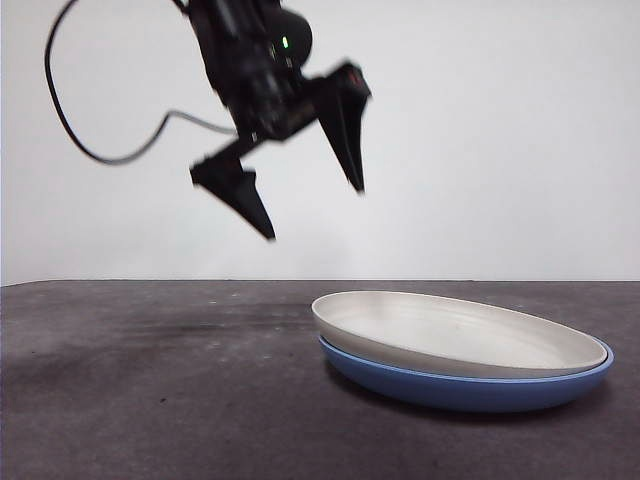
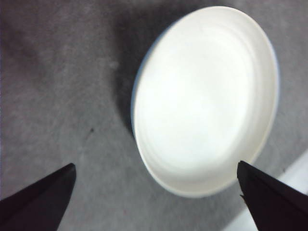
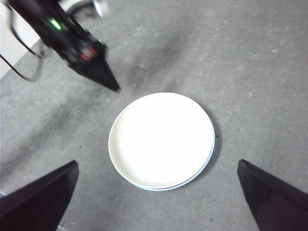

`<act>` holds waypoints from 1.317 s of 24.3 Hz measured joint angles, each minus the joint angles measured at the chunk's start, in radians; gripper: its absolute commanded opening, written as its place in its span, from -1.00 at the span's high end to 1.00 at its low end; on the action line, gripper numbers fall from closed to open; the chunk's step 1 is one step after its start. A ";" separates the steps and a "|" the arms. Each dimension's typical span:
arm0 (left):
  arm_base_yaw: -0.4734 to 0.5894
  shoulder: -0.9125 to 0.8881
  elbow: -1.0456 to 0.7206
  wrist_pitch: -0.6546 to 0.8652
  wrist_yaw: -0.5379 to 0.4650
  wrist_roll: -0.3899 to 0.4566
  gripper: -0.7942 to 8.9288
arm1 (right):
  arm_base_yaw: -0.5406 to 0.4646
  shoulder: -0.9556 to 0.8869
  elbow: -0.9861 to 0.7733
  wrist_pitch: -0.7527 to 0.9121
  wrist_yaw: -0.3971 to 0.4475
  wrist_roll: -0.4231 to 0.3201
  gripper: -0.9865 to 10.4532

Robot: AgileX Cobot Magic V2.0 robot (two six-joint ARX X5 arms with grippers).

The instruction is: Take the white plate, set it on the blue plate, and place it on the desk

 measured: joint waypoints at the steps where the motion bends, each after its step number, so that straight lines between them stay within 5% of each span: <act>1: 0.001 -0.001 0.040 -0.043 0.000 0.014 -0.46 | 0.000 0.000 0.000 0.000 0.000 0.000 -0.25; 12: -0.005 -0.388 -0.003 -0.126 0.000 0.128 -0.46 | 0.000 0.059 0.000 -0.015 0.026 0.012 -0.25; 22: -0.005 -0.801 -0.436 -0.085 0.000 0.208 -0.46 | 0.000 0.291 0.000 -0.012 0.026 0.003 -0.25; 32: -0.005 -1.103 -0.673 0.032 0.000 0.245 -0.46 | 0.000 0.563 0.000 0.100 0.023 -0.021 -0.25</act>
